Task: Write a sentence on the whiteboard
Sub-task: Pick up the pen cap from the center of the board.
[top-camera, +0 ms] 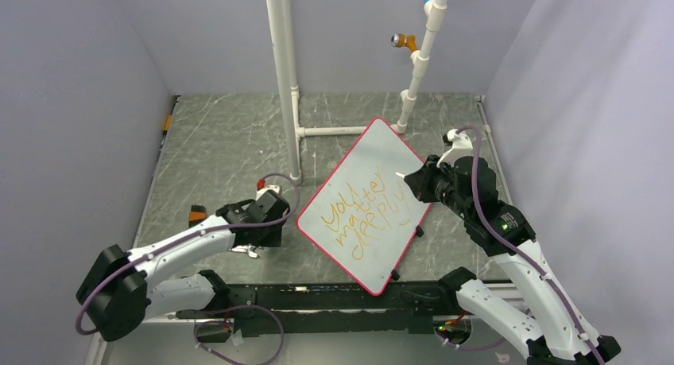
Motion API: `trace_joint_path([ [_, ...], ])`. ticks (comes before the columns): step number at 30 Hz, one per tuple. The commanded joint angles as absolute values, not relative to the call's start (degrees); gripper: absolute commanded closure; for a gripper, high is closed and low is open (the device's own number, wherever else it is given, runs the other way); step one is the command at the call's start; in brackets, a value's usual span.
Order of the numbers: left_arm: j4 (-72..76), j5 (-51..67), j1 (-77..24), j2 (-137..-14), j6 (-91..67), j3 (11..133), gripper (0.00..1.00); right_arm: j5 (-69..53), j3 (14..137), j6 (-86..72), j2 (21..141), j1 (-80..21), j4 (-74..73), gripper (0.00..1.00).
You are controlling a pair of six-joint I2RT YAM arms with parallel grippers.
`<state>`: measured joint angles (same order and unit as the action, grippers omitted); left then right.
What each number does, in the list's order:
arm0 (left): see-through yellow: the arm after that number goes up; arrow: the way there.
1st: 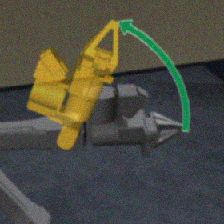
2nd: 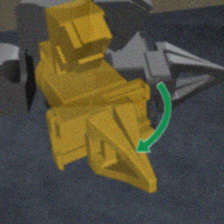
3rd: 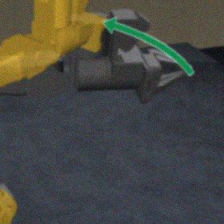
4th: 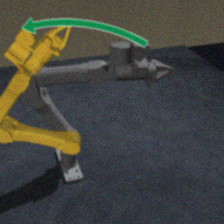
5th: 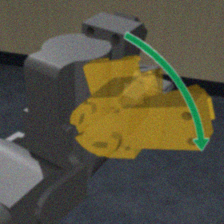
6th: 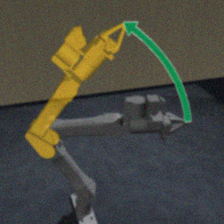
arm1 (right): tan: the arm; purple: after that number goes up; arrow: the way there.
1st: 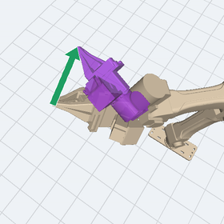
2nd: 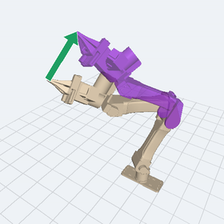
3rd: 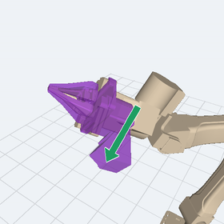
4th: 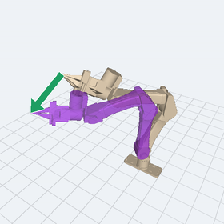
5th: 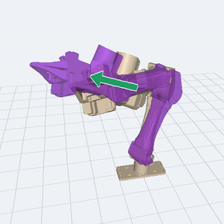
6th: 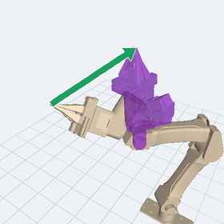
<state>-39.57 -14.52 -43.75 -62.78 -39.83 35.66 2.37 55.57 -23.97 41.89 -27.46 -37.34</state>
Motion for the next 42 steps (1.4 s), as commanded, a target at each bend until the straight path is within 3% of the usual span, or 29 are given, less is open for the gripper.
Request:
trace_joint_path([
  [1,-34.28,-15.64,-43.96,-66.50,-37.71,36.62,0.56,1.99,57.71,-22.80,41.48,-27.54,-36.21,1.00],
  [15,-30.16,-16.73,-43.95,-74.71,-36.88,35.06,0.66,2.26,56.96,-21.89,42.47,-27.57,-35.65,1.00],
  [19,-30.36,-16.71,-43.99,-75.51,-37.19,35.18,0.76,2.34,56.95,-21.80,42.56,-27.60,-35.60,1.00],
  [23,-30.48,-17.03,-43.96,-75.54,-37.10,35.40,1.00,2.46,57.28,-21.70,42.68,-27.57,-35.90,1.00],
  [32,-31.98,-13.76,-43.95,-66.74,-35.13,35.32,1.00,0.64,58.28,-21.91,42.35,-27.58,-35.72,1.00],
  [42,-44.71,-10.74,-43.97,-51.94,-29.18,45.29,1.00,-4.40,60.32,-21.36,42.73,-27.59,-34.17,1.00],
])
